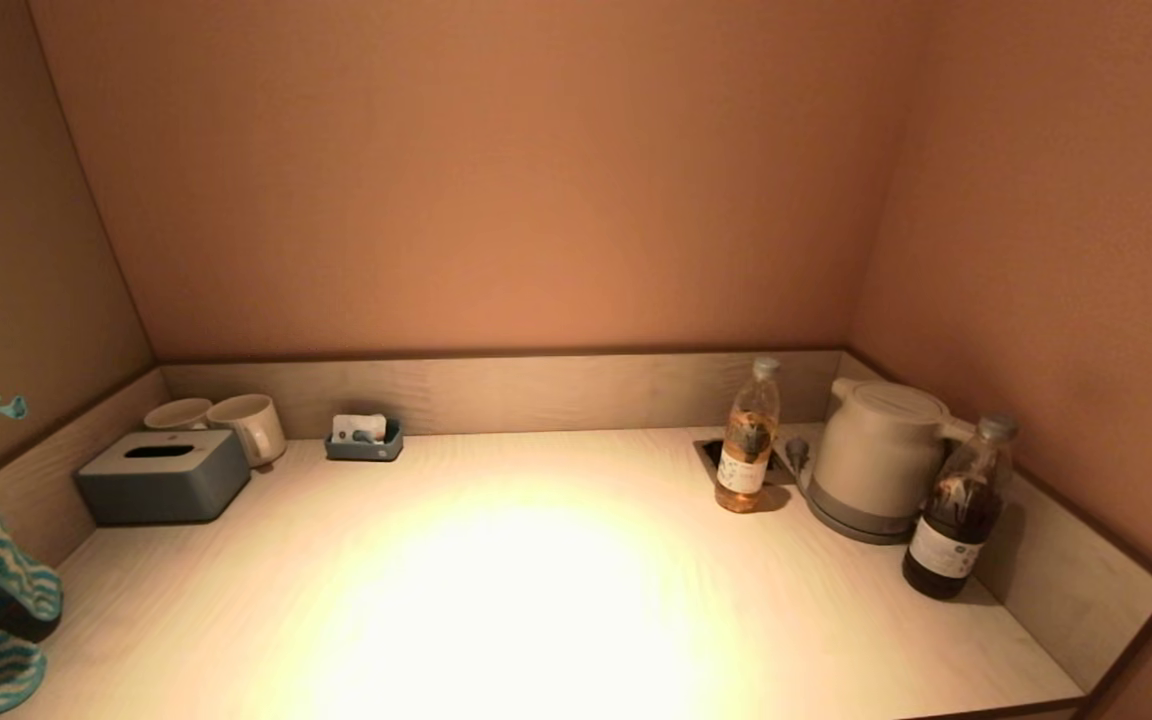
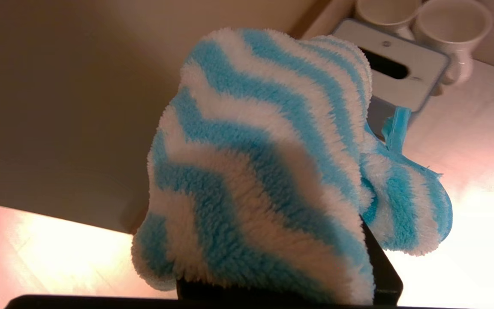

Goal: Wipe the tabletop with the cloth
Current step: Place the tablecloth

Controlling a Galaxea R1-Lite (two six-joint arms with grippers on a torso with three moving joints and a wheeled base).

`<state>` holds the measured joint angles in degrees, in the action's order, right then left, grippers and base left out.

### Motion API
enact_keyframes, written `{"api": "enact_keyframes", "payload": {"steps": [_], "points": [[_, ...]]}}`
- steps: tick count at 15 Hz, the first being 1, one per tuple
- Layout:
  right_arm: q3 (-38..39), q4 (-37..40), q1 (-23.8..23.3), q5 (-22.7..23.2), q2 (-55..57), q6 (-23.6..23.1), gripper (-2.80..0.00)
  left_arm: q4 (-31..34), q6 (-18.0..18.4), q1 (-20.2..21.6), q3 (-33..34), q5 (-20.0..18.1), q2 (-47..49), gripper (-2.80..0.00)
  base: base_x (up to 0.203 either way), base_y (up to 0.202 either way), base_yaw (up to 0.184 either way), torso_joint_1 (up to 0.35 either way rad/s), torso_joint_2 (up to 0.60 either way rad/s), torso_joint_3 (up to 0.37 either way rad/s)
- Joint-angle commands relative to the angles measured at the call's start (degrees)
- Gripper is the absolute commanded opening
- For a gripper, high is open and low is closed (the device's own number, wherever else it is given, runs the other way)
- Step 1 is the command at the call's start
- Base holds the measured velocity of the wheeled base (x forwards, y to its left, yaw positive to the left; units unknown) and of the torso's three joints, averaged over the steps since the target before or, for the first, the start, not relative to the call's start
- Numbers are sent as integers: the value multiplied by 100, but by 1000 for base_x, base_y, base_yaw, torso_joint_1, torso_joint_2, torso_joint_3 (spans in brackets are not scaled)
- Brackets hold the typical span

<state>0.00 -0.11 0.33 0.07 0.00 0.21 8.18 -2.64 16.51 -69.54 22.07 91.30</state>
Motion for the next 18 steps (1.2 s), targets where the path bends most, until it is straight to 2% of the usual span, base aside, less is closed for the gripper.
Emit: {"api": "enact_keyframes", "payload": {"steps": [1,5,8,12,14,18], "points": [[0,2,2,1,0,-3,-280,-6,12,32,-66,-248,1,-280,0,0,0,0,0,0],[0,2,2,1,0,3,-280,-4,82,57,-215,-1539,53,-280,0,0,0,0,0,0],[0,2,2,1,0,0,-280,17,312,305,-154,-2090,169,-280,0,0,0,0,0,0],[0,2,2,1,0,1,-280,15,662,845,-194,-2445,480,-280,0,0,0,0,0,0],[0,2,2,1,0,-3,-280,0,753,1020,-217,-2504,625,-280,0,0,0,0,0,0],[-2,2,2,1,0,6,-280,-3,802,1169,-204,-2591,882,-280,0,0,0,0,0,0]]}}
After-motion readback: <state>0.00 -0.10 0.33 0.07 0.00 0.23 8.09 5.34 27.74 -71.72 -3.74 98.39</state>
